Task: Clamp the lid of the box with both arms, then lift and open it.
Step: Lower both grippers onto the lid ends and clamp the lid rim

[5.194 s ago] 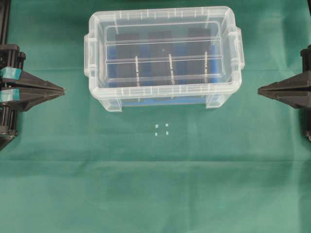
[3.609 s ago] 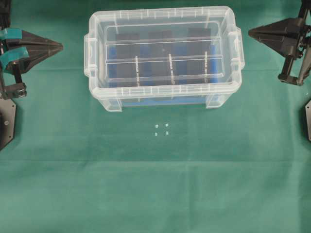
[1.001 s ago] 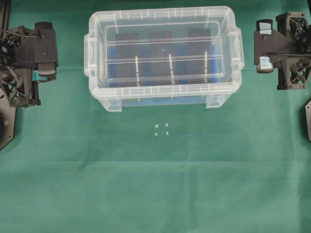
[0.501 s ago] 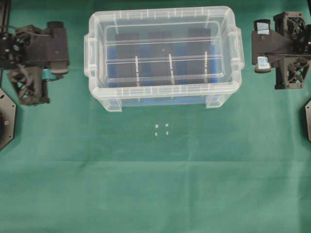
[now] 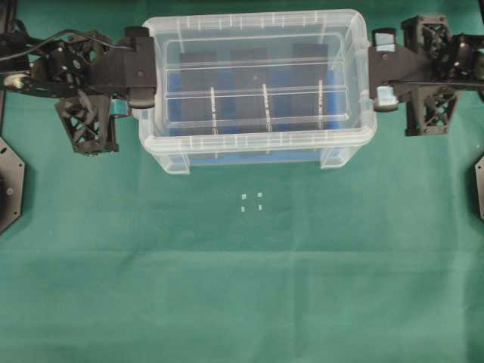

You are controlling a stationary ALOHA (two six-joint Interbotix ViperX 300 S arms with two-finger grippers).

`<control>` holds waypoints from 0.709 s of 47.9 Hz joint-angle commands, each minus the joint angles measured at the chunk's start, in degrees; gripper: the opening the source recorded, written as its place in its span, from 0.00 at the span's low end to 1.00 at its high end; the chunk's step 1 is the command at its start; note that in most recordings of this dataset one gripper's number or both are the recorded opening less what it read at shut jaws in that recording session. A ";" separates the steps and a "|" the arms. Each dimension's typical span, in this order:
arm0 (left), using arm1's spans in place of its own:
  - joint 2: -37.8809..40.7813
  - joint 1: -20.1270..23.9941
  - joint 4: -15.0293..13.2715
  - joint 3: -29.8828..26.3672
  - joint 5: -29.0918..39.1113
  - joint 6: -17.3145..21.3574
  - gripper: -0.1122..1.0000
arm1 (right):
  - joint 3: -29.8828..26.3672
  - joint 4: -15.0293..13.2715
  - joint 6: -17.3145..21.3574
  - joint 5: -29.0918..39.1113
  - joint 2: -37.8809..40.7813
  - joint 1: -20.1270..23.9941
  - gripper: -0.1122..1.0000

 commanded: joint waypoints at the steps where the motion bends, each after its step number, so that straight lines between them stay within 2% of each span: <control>1: 0.53 -0.09 0.18 -2.29 -0.53 0.18 0.11 | -2.46 0.18 -0.09 -1.14 0.88 0.79 0.10; 18: 2.02 -0.09 0.09 -3.25 -1.49 0.18 0.11 | -5.98 0.26 -0.09 -2.55 5.27 2.81 0.10; 34: 2.02 -0.09 0.09 -3.34 -1.49 0.26 0.11 | -6.15 0.26 0.44 -2.55 5.45 3.34 0.10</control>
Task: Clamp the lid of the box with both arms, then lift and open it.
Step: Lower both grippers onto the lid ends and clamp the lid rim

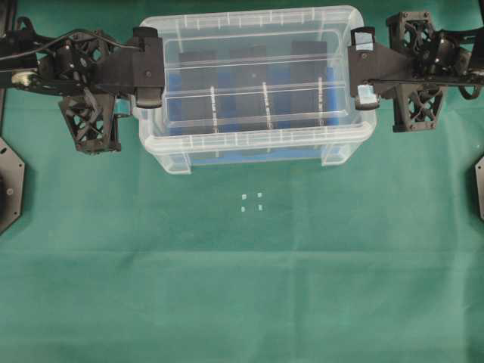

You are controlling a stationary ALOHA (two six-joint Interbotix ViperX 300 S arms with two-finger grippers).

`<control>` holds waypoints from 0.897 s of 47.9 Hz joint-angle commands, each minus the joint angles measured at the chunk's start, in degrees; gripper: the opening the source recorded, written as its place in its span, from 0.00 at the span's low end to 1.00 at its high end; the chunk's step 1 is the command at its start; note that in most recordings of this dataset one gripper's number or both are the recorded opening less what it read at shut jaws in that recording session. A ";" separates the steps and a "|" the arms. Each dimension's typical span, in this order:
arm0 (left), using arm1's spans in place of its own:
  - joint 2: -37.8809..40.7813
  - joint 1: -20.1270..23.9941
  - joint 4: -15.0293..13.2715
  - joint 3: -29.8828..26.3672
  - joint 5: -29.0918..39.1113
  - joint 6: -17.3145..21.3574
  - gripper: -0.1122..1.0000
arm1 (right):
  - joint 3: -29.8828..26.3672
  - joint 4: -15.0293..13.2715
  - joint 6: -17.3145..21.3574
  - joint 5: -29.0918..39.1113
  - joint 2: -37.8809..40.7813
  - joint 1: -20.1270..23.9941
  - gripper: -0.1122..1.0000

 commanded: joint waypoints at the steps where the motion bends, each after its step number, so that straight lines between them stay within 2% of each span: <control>1: 0.62 -0.18 -0.18 -2.20 -1.67 -0.09 0.11 | -3.16 0.35 0.53 -2.11 1.23 2.64 0.10; 28: 0.53 -1.49 -0.26 -3.96 -1.32 -0.35 0.11 | -4.66 0.53 0.70 -1.14 1.23 3.69 0.10; 43: -0.18 -1.49 -0.18 -6.59 1.58 -0.18 0.11 | -5.89 0.53 0.70 0.53 0.00 3.78 0.10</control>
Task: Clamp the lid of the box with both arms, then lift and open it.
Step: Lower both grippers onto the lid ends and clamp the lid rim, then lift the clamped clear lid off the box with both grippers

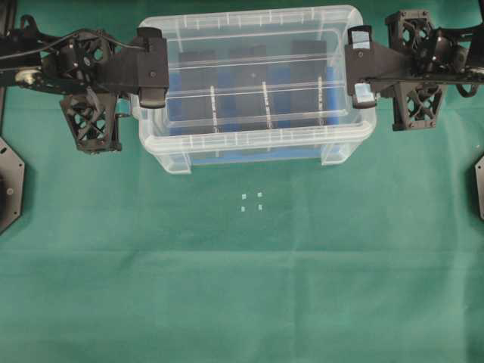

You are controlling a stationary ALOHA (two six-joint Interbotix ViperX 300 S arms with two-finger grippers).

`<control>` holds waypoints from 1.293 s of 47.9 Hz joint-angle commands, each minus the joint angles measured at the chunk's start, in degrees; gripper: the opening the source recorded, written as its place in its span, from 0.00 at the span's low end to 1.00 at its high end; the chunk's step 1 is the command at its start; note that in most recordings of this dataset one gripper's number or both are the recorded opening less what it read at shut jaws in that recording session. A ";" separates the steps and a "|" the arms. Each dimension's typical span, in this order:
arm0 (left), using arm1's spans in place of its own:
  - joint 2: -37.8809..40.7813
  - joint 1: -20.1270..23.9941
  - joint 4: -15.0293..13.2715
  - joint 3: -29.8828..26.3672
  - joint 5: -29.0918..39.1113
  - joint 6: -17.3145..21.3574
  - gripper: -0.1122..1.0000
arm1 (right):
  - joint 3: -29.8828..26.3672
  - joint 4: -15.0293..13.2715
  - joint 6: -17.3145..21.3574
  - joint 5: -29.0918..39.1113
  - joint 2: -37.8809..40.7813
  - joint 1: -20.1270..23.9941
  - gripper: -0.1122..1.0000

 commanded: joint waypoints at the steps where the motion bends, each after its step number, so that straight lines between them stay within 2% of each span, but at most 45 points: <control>1: -0.79 -1.05 -0.26 -5.19 -0.62 -0.18 0.11 | -4.57 0.53 0.79 -1.23 -0.35 3.52 0.10; 42: -3.25 -2.11 -0.26 -10.28 7.29 -0.35 0.11 | -10.63 0.44 0.70 8.88 -5.62 5.63 0.10; 62: -3.34 -3.08 -0.18 -10.55 8.17 -0.62 0.11 | -10.72 0.44 0.97 9.23 -5.62 6.77 0.10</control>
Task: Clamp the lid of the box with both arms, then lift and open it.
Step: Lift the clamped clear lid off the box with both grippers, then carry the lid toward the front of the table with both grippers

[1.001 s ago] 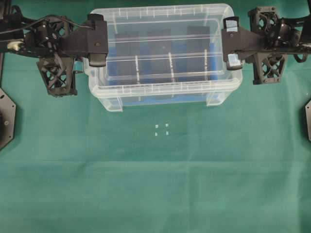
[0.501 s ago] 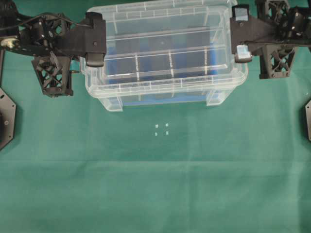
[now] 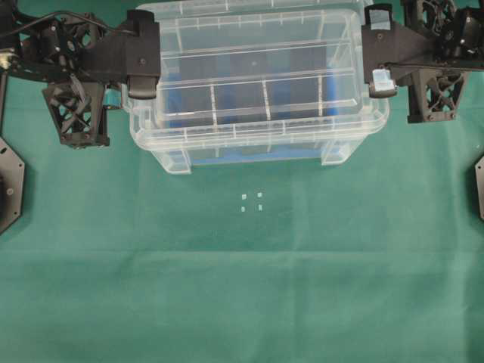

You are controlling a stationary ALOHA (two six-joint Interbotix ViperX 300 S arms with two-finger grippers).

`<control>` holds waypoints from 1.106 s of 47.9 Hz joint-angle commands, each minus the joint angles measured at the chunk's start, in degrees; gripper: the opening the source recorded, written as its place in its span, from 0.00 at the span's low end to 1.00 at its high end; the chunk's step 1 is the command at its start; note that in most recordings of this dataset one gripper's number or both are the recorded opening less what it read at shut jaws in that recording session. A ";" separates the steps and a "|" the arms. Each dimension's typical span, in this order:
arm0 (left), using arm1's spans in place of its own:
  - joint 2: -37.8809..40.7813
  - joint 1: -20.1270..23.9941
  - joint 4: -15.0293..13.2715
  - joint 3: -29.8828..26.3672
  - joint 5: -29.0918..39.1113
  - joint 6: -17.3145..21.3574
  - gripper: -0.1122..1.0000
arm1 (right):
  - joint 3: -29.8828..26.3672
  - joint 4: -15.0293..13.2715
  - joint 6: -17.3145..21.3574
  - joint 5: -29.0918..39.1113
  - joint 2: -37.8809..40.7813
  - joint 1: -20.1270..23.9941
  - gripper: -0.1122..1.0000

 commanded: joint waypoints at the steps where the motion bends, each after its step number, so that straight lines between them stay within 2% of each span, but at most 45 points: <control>1: -0.44 -1.67 -0.26 -3.96 -1.41 -0.70 0.11 | -3.87 0.44 0.88 -1.32 -0.09 4.22 0.10; 11: -0.44 -3.69 -0.18 -4.04 -0.53 -1.41 0.11 | -4.13 0.44 3.16 -0.26 -0.09 6.15 0.10; 28: -0.44 -9.58 -0.18 -4.04 -0.26 -6.50 0.11 | -4.39 0.35 9.84 1.67 -0.18 12.48 0.10; 42: -0.26 -15.03 -0.09 -4.04 0.79 -12.13 0.11 | -4.39 -1.14 18.37 2.99 -0.18 20.48 0.10; 53: 0.00 -19.42 0.26 -4.13 1.32 -15.64 0.11 | -4.39 -5.19 27.69 5.01 -0.09 27.25 0.10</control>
